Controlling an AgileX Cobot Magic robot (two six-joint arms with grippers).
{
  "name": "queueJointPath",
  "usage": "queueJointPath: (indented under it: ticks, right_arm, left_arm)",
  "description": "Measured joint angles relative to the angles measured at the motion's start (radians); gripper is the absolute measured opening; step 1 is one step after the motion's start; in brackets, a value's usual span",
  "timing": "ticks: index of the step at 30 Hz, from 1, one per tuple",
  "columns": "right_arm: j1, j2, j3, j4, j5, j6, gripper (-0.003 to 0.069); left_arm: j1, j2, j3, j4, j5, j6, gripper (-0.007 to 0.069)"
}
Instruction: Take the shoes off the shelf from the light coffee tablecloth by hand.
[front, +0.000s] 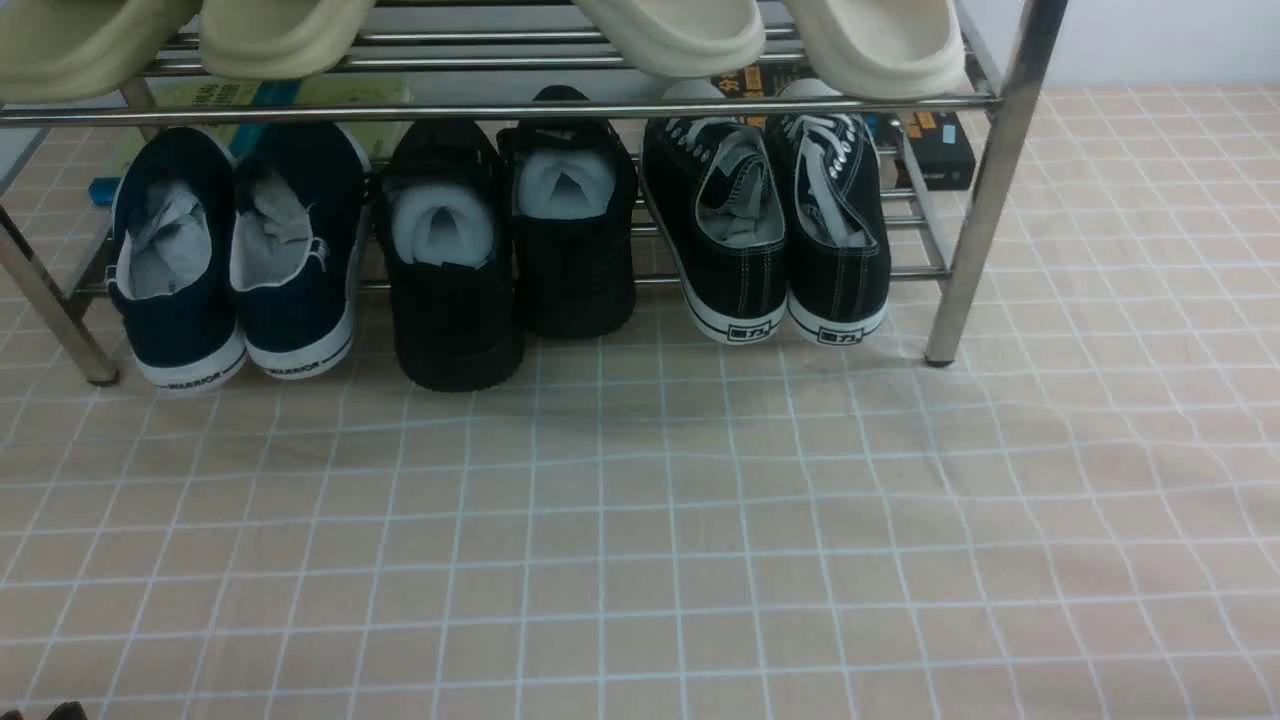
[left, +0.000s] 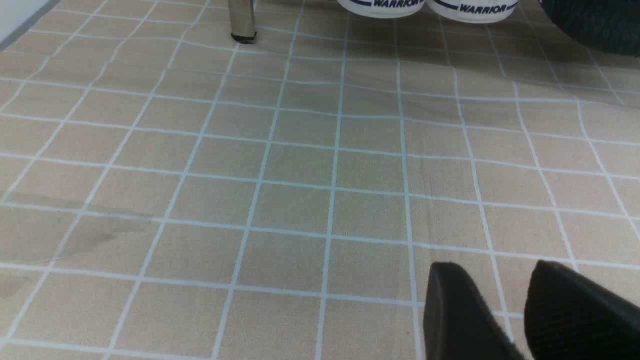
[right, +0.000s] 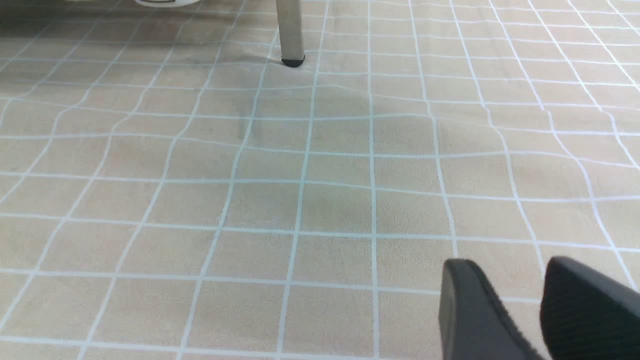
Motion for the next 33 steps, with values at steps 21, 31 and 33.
queueJointPath:
  ticks: [21, 31, 33]
  right_arm:
    - [0.000, 0.000, 0.000, -0.007, 0.000, -0.004, 0.0239]
    - [0.000, 0.000, 0.000, -0.005, 0.000, -0.003, 0.0240]
    - [0.000, 0.000, 0.000, 0.034, -0.007, 0.032, 0.0240]
  left_arm:
    - [0.000, 0.000, 0.000, 0.000, 0.000, 0.000, 0.0242]
    - [0.000, 0.000, 0.000, 0.000, 0.000, 0.000, 0.0242]
    - [0.000, 0.000, 0.000, 0.000, 0.000, 0.000, 0.0242]
